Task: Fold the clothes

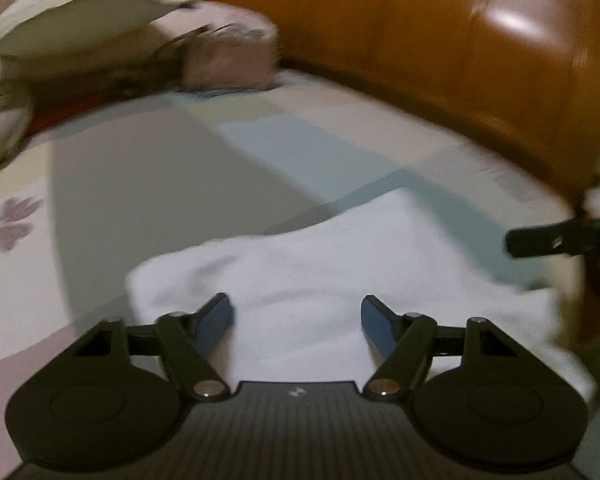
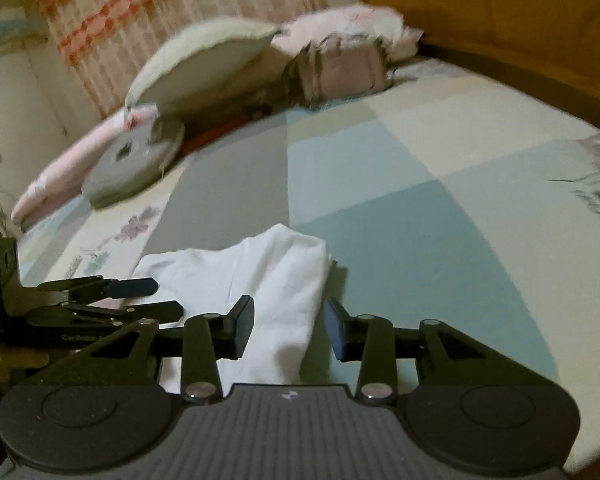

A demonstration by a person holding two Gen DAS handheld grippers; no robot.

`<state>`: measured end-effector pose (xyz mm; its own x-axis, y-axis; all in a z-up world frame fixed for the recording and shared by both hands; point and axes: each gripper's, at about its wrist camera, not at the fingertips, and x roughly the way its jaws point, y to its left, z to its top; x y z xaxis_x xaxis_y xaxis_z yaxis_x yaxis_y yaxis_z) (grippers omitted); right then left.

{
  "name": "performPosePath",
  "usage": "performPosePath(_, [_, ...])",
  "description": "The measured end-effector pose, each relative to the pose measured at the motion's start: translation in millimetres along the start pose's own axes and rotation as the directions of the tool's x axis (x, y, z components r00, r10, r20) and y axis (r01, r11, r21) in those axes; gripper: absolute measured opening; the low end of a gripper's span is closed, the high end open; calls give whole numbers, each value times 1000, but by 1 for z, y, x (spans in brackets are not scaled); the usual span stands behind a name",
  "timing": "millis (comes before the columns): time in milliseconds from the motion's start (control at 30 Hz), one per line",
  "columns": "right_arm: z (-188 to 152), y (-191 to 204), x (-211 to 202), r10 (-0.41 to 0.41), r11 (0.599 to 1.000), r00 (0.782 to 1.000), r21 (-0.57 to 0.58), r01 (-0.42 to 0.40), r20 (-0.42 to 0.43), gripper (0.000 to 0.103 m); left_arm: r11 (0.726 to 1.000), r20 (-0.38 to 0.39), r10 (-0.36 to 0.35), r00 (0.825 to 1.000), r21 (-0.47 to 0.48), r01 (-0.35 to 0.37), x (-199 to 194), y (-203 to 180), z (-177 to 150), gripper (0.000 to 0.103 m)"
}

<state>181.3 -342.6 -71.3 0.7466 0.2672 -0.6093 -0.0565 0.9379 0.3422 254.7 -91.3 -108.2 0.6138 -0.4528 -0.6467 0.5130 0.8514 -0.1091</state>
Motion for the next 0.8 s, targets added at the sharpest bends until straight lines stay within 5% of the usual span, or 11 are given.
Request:
performPosePath(133, [11,-13,48,-37,999,999,31,38,-39,38,997,-2,73,997,-7,-73,-5,10,1,69])
performPosePath(200, [13,-15,59,-16,1000,999,17,16,-48,9,998,1,68,998,-6,-68,-6,9,3,63])
performPosePath(467, [31,-21,69,-104,994,994,-47,103,-34,6,1000,6,30,1000,-7,-29,-5,3,12,72])
performPosePath(600, [26,-10,15,31,998,1000,-53,-31,-5,9,1000,13,-1,1000,3,1,-10,-1,16,67])
performPosePath(700, [5,16,-13,175,977,983,-116,-181,-58,10,997,-4,-70,998,15,70,-30,-14,13,69])
performPosePath(800, [-23,36,-11,157,960,977,-209,-184,-141,10,992,-36,-127,991,8,128,-42,-27,3,72])
